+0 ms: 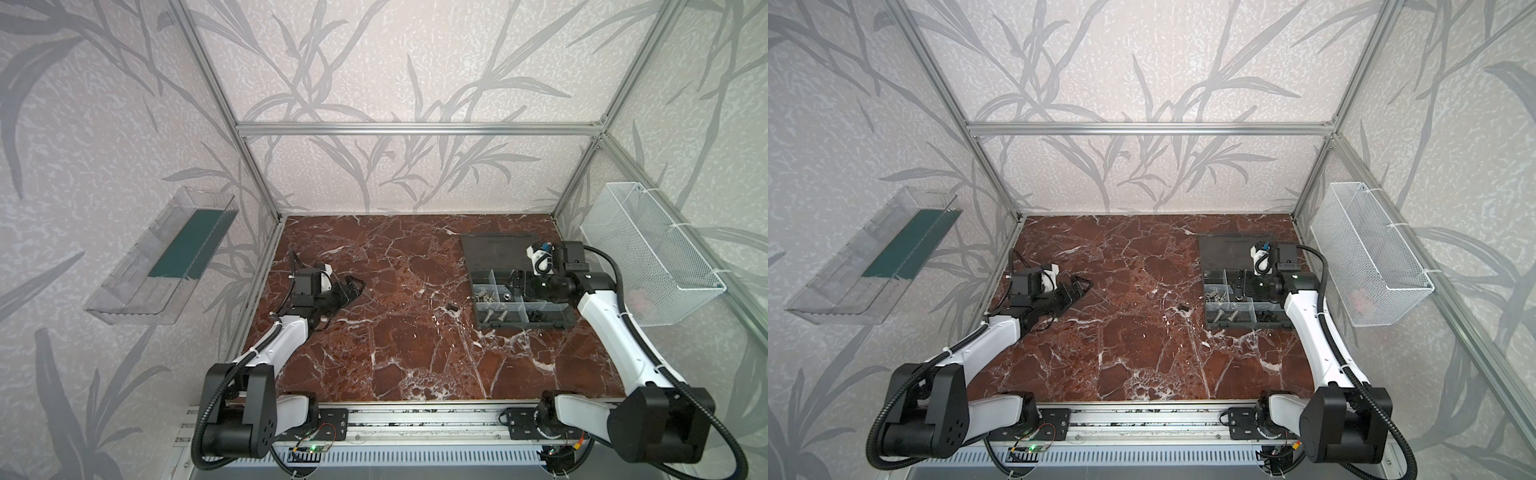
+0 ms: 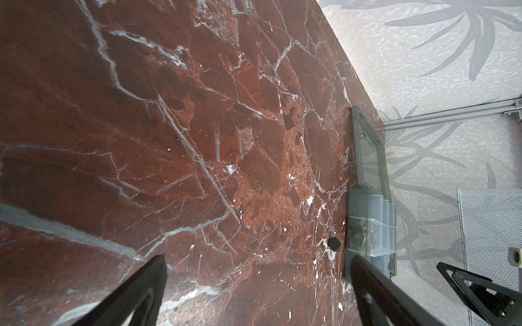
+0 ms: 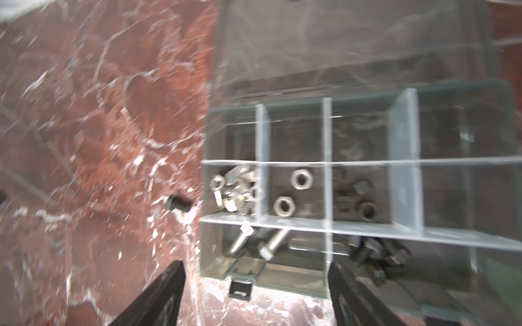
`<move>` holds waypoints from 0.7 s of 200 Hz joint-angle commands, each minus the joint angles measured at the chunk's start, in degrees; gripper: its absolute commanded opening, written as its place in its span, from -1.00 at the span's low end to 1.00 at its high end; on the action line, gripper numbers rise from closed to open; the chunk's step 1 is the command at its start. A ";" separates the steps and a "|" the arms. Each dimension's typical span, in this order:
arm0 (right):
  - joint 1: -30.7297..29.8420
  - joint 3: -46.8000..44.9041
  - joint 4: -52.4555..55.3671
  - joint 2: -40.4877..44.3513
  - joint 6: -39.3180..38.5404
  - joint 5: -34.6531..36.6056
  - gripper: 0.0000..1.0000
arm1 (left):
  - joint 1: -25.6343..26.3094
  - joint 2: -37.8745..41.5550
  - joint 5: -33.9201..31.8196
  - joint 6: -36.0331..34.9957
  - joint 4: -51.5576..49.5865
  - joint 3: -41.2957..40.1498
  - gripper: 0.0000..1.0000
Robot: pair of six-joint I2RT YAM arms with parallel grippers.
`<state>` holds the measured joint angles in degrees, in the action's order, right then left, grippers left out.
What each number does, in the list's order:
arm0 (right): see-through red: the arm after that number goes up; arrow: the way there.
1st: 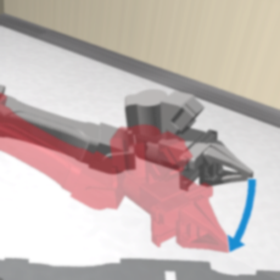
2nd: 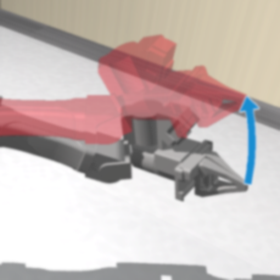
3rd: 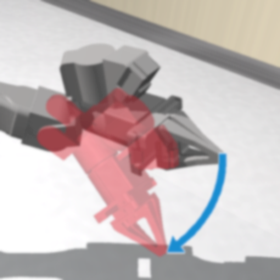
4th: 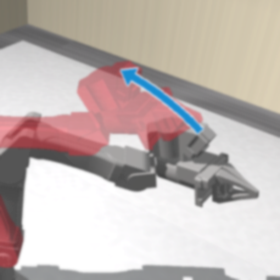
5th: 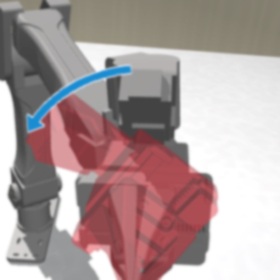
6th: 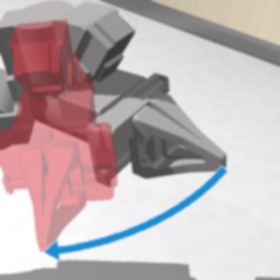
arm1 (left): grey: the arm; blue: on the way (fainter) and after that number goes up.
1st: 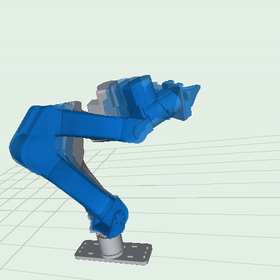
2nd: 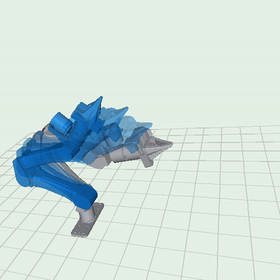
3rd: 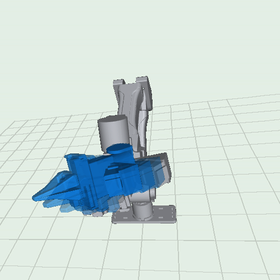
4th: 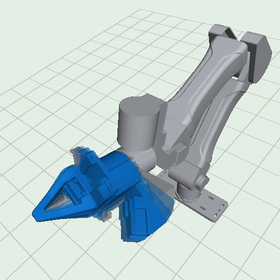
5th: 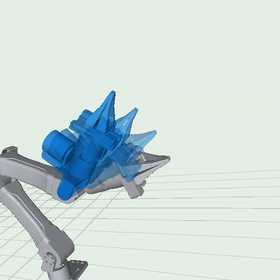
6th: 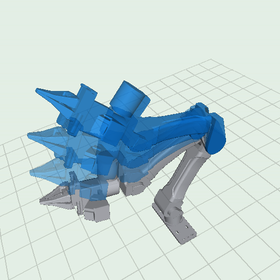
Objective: Sort the screws and nuts into containers
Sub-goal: Pick up the screw from the center of the table.
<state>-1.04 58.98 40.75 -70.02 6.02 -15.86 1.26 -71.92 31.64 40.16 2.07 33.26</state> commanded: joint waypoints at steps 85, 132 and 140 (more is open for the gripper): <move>-21.06 3.80 -0.42 -8.23 -9.79 3.27 0.63 | -0.31 0.84 1.14 0.88 1.06 -0.12 0.99; -24.71 6.44 -0.89 -16.02 -13.11 4.42 0.62 | -0.36 0.64 0.97 0.77 0.90 -0.12 0.98; -25.29 6.66 -1.45 -17.12 -13.31 4.75 0.62 | -0.29 0.57 1.02 0.79 0.92 -0.12 0.98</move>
<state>-25.06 63.86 40.07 -84.71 -4.69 -12.56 1.26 -71.92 32.08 40.73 2.20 33.26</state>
